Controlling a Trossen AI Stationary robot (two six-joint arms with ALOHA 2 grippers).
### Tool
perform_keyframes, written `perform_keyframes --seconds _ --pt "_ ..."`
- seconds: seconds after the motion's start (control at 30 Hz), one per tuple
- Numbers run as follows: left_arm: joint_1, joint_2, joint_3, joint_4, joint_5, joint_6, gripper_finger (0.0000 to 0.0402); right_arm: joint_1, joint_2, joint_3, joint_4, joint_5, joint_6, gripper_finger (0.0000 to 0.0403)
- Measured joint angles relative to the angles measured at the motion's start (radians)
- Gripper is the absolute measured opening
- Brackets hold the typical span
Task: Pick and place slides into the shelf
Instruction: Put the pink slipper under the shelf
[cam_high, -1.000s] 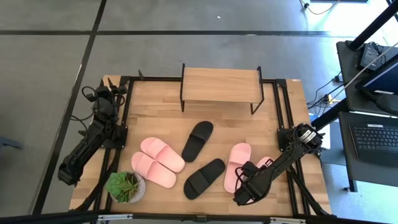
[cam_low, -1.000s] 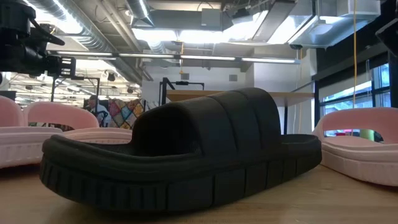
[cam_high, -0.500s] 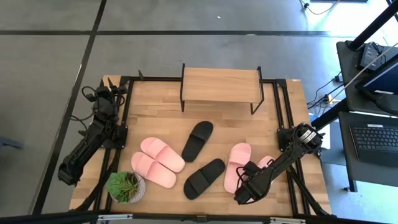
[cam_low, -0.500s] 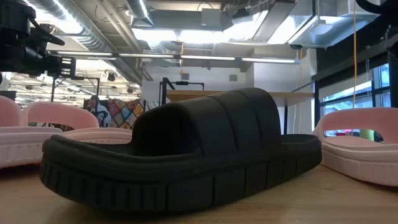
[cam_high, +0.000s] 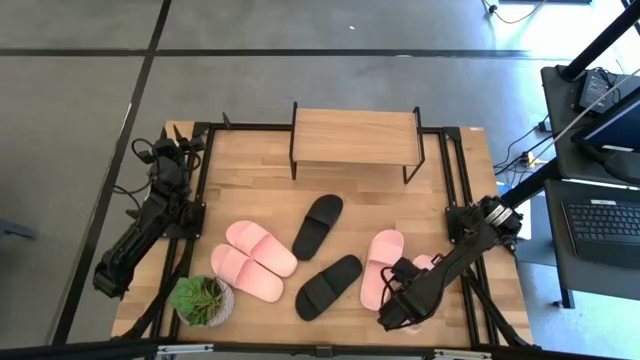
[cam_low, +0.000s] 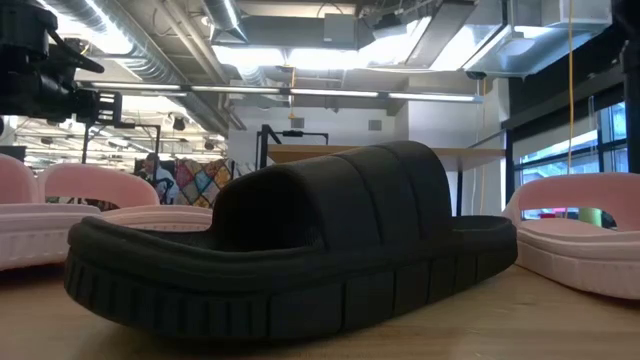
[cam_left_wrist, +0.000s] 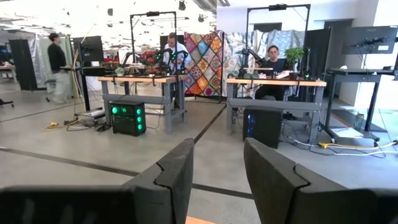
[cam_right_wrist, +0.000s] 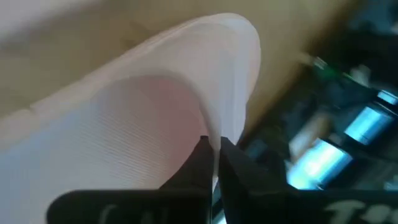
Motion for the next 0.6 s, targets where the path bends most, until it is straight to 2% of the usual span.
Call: perform_keyframes --seconds 0.13,0.23,0.33,0.47,0.6 --pt "0.0 0.0 0.0 0.0 0.0 0.0 0.0134 0.0 -0.073 0.039 -0.007 0.134 0.04 0.001" --pt "0.0 0.0 0.0 0.0 0.0 -0.001 0.0134 -0.01 -0.125 0.044 -0.006 0.255 0.011 0.001" --pt "0.0 0.0 0.0 0.0 0.0 -0.001 0.0134 -0.046 -0.155 0.044 -0.003 0.365 -0.121 0.0009" --pt "0.0 0.0 0.0 0.0 0.0 -0.002 0.0134 -0.16 -0.182 0.044 -0.004 0.512 -0.33 0.0009" --pt "0.0 0.0 0.0 0.0 0.0 -0.002 0.0134 -0.312 -0.191 0.043 -0.005 0.564 -0.547 0.0009"
